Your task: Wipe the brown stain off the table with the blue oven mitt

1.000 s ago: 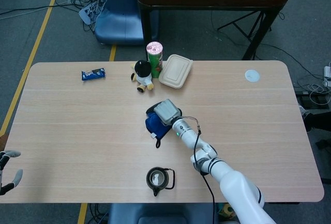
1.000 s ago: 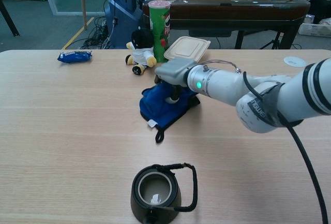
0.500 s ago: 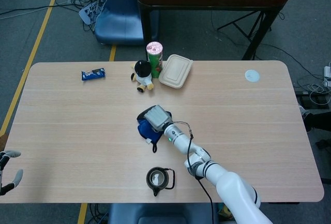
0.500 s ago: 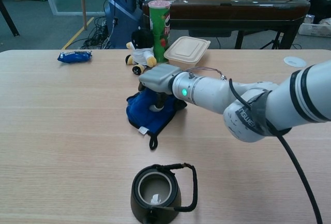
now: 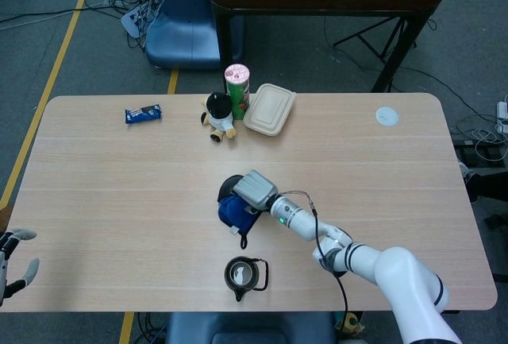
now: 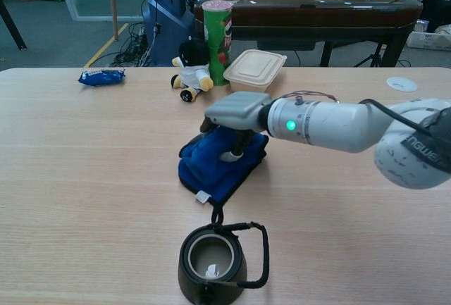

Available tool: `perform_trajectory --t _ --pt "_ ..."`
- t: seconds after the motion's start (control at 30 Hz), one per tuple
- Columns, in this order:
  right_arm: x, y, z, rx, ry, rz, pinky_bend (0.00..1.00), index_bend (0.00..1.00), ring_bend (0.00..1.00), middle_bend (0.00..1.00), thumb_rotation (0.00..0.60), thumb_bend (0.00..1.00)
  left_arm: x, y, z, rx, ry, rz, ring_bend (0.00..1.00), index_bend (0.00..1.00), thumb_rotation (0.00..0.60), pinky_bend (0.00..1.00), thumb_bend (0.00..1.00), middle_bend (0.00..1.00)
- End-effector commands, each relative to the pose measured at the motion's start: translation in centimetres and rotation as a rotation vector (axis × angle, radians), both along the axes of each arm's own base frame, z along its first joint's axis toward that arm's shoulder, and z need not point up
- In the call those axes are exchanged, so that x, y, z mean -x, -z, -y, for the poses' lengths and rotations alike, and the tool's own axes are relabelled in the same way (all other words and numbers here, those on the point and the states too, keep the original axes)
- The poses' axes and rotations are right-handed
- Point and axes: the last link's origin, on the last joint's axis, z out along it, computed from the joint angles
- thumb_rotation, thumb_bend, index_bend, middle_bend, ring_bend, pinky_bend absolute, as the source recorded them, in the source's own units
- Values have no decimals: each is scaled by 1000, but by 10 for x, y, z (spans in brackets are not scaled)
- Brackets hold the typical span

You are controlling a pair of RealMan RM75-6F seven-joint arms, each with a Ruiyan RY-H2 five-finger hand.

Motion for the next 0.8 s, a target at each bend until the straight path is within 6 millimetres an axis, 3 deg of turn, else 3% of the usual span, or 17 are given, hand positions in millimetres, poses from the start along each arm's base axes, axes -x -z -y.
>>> perform_trajectory --t 0.03,0.13,0.37,0.47,0.53,0.6,0.7,0.8 --pt "31 -28 4 43 38 -14 617 592 447 502 600 506 0 0 0 2 1 1 258 350 600 260 302 320" --pt "51 -54 10 102 74 -10 616 592 447 501 600 506 -1 1 -1 2 10 4 258 349 600 260 302 320" --pt "87 -95 8 168 157 -19 602 567 418 462 600 491 -2 1 -2 3 18 8 258 349 600 260 301 320" --pt "98 -104 5 172 189 -33 530 443 341 378 600 438 -2 2 -3 4 21 10 258 349 600 260 301 320" --pt "103 -107 4 170 218 -39 423 268 248 268 600 341 -2 2 -3 5 23 11 258 349 600 260 302 320" --pt "105 -109 4 171 245 -28 306 70 133 135 600 182 -2 3 -3 6 24 11 258 349 600 260 302 320" --pt "102 -112 2 180 253 8 229 0 54 34 600 27 -2 3 -3 4 24 11 257 349 600 260 302 320" --pt "100 -119 0 192 250 41 211 0 31 8 600 0 -2 2 -4 3 24 11 257 349 600 260 301 320"
